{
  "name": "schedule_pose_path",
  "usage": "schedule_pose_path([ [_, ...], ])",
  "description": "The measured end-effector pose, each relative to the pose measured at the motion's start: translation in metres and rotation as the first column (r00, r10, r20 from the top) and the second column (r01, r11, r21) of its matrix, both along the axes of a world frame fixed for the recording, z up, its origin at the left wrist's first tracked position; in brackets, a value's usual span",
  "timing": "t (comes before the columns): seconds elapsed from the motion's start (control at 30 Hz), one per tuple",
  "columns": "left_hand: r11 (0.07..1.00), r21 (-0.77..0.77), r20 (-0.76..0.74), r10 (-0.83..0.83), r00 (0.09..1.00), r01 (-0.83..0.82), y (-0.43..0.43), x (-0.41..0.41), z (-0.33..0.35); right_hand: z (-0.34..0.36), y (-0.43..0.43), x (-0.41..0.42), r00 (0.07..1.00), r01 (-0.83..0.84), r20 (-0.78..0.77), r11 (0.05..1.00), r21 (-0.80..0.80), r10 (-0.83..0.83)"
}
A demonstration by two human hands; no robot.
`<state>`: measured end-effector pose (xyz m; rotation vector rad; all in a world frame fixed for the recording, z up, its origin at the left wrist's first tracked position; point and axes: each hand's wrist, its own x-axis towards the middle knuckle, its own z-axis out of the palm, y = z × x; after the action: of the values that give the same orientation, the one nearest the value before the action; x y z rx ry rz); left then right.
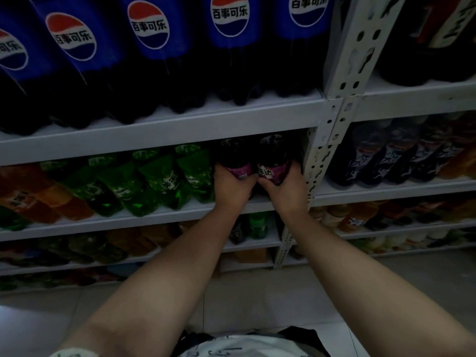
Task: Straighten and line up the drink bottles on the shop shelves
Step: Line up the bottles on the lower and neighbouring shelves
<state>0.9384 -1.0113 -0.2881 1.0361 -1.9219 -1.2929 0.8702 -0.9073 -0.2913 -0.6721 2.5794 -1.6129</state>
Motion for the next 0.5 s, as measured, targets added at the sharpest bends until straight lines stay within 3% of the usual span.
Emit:
schedule_pose_path([
  [0.13,0.998,-0.032,-0.031,0.052,0.998,-0.053,0.005,0.000,-0.002,-0.001,-0.001,0.003,0.998,-0.013,-0.054,0.999,0.031,0.015],
  [0.5,0.971,0.010,0.083,-0.239,0.967,0.239,-0.021,0.017,-0.005,0.004,0.005,-0.006,0.995,-0.095,-0.022,0.993,0.070,0.096],
])
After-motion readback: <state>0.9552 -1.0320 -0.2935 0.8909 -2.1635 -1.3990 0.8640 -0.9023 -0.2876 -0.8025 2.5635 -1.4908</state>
